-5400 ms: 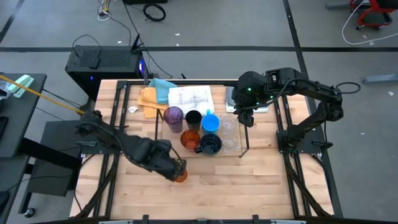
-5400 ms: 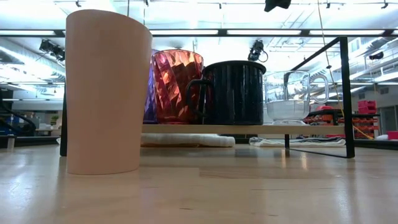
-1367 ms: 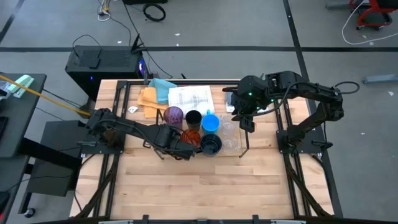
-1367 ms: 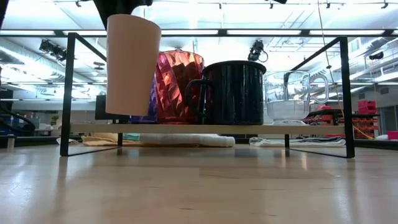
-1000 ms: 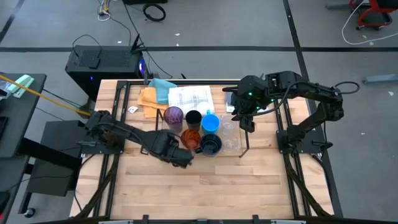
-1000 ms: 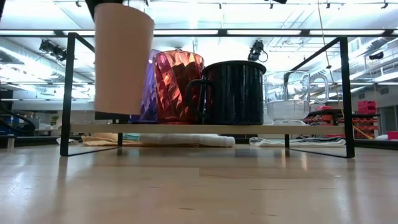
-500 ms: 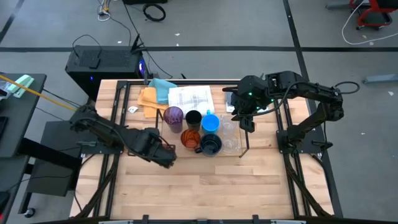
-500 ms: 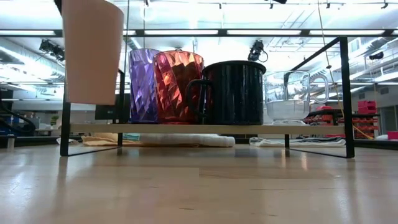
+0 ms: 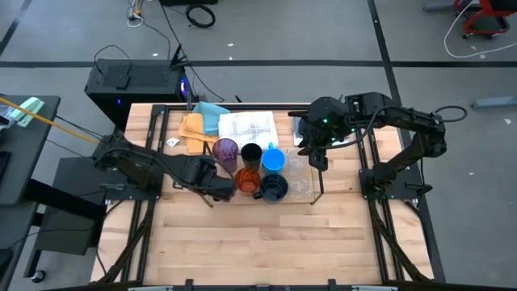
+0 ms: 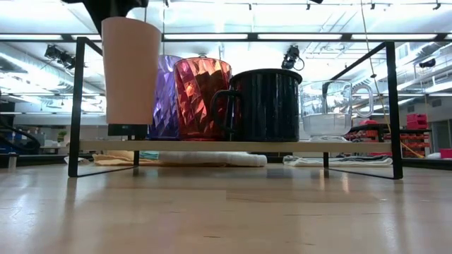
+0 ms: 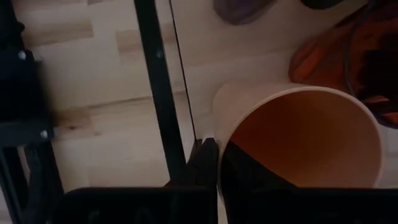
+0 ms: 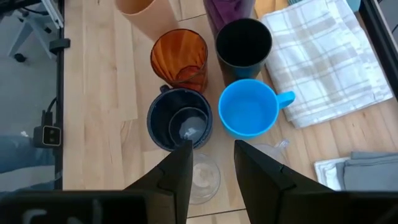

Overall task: Stack small to large cups/mugs on shelf
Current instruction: Put the orange cup on the shelf

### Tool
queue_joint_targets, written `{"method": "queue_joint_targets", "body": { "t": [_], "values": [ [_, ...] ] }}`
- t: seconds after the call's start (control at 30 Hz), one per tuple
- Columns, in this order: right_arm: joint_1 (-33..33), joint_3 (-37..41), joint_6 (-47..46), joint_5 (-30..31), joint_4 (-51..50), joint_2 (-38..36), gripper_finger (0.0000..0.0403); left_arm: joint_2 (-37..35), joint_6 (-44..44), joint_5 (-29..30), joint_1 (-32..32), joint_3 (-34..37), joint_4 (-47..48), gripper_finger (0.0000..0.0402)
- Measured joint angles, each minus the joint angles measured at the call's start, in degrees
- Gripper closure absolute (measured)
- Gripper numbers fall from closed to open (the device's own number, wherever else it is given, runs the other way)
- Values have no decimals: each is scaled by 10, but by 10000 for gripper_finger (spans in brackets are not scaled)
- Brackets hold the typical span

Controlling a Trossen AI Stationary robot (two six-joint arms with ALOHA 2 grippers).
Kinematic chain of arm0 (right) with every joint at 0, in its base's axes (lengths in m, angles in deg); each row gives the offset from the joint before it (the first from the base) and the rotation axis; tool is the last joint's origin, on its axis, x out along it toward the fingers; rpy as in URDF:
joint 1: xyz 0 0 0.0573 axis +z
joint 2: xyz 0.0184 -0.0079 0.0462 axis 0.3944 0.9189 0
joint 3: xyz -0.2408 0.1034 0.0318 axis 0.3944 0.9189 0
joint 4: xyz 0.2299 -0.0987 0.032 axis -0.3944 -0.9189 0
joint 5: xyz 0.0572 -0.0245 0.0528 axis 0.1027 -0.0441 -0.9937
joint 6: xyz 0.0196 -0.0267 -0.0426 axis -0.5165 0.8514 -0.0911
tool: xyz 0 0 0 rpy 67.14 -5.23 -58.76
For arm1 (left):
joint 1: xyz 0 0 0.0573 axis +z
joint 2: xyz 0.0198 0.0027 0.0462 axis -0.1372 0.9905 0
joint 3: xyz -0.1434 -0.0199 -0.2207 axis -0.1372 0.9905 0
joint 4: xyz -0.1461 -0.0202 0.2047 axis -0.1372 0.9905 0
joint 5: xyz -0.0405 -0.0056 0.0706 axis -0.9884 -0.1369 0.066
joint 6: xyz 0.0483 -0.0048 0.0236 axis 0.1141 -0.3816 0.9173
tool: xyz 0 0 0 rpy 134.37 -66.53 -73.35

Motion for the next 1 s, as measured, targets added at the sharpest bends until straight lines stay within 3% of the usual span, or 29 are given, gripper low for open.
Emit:
{"method": "queue_joint_targets", "body": {
  "t": [0.23, 0.53, 1.0],
  "values": [
    [0, 0, -6, 0, 0, 0, 279, 0, 33, -1, 18, 1, -5, 393],
    [0, 0, -5, 0, -1, 0, 279, -1, 42, -25, 25, 55, -78, 393],
    [0, 0, -5, 0, -1, 0, 279, 0, 73, -17, 50, 56, -75, 393]
  ]
}}
